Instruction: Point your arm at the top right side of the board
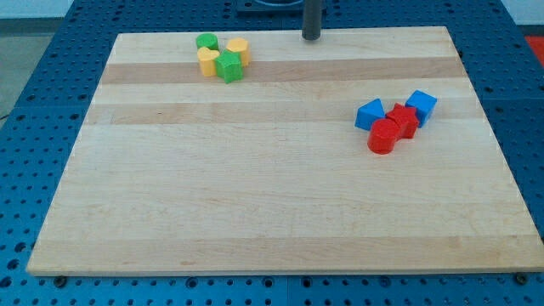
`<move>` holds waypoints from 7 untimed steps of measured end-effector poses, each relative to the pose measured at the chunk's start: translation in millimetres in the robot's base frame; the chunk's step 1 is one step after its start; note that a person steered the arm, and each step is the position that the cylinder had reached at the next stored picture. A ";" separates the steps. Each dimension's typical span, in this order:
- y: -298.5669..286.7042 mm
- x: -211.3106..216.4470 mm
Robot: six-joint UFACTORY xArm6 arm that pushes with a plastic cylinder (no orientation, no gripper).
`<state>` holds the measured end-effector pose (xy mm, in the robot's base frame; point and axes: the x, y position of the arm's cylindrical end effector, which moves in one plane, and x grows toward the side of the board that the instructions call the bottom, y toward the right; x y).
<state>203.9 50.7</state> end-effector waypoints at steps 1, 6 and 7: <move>0.0 -0.3; 21.3 2.8; 30.3 13.0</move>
<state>216.9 81.0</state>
